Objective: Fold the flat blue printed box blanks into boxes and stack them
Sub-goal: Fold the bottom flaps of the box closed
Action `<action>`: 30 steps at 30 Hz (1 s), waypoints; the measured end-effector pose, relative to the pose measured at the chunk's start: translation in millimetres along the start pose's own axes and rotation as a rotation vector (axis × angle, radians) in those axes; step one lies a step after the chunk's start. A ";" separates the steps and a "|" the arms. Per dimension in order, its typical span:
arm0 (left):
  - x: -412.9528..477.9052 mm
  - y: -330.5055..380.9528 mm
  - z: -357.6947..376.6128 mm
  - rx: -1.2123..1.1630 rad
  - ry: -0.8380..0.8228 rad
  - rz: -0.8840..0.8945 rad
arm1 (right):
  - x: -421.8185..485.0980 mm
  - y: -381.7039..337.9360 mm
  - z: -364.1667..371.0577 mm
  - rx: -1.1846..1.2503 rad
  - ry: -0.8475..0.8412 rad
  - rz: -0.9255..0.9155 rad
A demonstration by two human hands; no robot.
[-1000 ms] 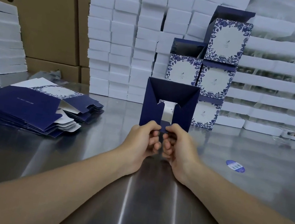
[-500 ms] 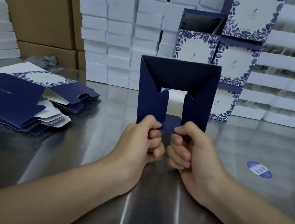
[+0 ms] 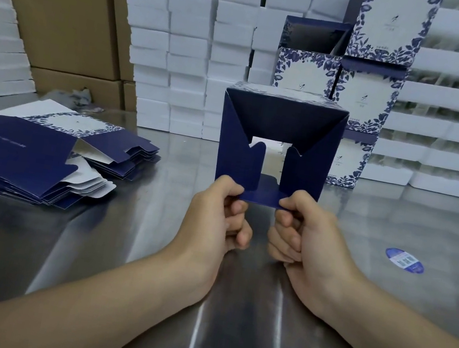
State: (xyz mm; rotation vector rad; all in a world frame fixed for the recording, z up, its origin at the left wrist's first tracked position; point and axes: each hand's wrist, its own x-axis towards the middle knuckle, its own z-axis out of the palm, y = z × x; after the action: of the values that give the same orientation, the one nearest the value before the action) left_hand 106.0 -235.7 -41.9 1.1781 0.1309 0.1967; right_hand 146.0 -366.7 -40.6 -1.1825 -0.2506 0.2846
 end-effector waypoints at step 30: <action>9.6 -1.5 -3.8 0.027 0.100 0.272 | 6.9 8.0 -1.9 -0.149 0.131 -0.265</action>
State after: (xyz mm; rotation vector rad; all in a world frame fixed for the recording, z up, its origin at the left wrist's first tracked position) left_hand 114.7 -230.7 -44.7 1.2116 0.0601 0.4952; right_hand 152.4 -363.1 -48.4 -1.2930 -0.3138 -0.0440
